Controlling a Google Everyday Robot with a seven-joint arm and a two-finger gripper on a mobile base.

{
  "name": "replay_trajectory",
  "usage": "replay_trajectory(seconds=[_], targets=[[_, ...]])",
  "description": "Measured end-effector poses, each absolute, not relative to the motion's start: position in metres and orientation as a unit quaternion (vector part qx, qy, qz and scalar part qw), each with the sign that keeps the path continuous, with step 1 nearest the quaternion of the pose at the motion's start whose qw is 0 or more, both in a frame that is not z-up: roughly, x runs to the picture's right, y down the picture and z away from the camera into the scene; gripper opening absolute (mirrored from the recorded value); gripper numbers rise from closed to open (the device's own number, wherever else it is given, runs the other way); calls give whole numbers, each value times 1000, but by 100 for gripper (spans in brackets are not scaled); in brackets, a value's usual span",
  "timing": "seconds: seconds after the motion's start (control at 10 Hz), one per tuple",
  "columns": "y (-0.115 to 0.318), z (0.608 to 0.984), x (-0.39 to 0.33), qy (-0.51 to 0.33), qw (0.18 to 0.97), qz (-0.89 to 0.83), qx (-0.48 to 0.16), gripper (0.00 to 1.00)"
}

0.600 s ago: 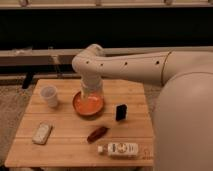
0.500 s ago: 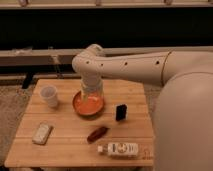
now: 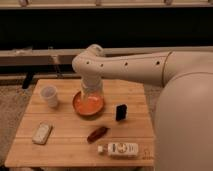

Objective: Move the arm in a circular motion

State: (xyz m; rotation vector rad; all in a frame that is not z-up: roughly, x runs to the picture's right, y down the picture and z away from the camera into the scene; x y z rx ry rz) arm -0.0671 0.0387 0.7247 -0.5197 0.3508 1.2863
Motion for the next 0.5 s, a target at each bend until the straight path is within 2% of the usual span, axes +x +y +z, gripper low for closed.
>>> replay_trajectory(seconds=[0.5], targets=[[39,723,-68,158,756,590,-237,65]])
